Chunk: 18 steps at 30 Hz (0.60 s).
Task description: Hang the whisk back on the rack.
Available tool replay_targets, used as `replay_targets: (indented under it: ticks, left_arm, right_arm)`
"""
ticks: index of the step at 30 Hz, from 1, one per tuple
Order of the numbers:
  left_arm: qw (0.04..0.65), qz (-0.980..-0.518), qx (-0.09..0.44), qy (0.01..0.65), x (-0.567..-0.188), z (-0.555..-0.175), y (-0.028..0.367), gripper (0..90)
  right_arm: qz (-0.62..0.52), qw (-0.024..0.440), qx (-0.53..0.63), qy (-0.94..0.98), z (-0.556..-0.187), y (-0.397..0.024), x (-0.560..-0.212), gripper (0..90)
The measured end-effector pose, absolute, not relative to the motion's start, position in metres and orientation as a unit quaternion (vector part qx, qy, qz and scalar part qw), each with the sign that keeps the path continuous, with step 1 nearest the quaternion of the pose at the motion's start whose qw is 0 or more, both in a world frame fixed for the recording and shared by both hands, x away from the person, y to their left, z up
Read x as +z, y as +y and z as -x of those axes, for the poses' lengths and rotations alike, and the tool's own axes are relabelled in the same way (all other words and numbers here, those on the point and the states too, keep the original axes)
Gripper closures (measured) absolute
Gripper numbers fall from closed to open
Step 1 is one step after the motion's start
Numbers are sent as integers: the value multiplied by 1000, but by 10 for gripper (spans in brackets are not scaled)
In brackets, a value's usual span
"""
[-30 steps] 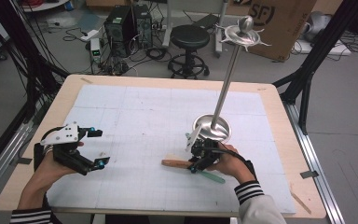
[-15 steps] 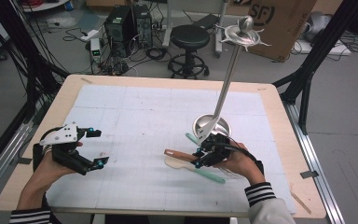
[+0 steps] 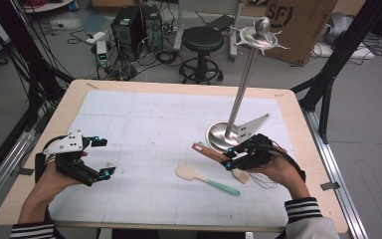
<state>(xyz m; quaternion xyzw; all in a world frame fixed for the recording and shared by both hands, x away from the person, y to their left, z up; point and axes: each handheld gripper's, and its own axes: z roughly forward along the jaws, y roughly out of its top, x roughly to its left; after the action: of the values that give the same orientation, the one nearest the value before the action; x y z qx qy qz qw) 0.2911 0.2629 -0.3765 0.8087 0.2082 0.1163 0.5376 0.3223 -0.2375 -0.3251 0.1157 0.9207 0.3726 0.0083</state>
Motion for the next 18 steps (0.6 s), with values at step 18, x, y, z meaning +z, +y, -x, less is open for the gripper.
replay_targets:
  ticks: [18]
  left_arm:
    - [530, -812, 115, 214, -380, -292, 263, 17]
  right_arm:
    - [-146, 51, 444, 883, -305, -308, -271, 703]
